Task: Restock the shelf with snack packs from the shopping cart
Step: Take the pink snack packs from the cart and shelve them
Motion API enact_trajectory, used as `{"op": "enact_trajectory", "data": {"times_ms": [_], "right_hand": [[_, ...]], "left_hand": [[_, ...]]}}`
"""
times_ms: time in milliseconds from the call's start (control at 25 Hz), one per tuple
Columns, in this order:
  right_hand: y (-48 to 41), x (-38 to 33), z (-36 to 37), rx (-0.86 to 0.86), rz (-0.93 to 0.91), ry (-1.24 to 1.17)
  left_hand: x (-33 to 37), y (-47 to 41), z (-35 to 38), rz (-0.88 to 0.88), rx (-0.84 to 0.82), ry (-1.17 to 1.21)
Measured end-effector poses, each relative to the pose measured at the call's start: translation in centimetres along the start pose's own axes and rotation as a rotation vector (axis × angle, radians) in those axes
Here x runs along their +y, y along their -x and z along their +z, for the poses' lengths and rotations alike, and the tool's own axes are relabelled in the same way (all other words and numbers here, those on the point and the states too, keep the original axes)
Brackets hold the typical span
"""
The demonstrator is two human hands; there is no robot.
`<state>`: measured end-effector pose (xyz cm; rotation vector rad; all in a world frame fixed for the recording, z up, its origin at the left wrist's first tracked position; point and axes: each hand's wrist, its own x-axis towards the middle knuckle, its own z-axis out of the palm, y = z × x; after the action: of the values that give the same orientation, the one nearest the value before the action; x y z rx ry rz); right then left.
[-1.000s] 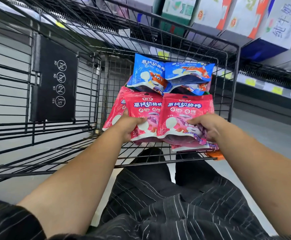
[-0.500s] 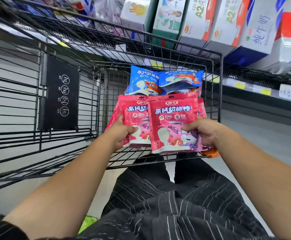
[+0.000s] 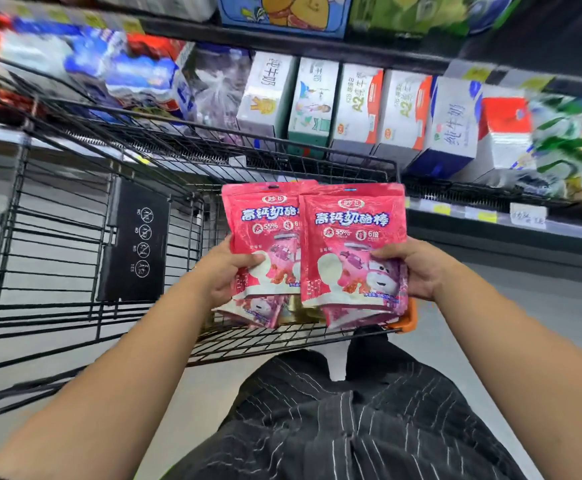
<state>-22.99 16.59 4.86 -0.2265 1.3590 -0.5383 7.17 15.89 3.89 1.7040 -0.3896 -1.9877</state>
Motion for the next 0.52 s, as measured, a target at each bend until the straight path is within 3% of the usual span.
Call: {"op": "enact_trajectory", "data": {"times_ms": [520], "right_hand": [[7.1,-5.0,-6.3,0.100,-0.216,-0.137]], "left_hand": [[6.0,1.8,10.8,0.248,-0.224,-0.151]]}}
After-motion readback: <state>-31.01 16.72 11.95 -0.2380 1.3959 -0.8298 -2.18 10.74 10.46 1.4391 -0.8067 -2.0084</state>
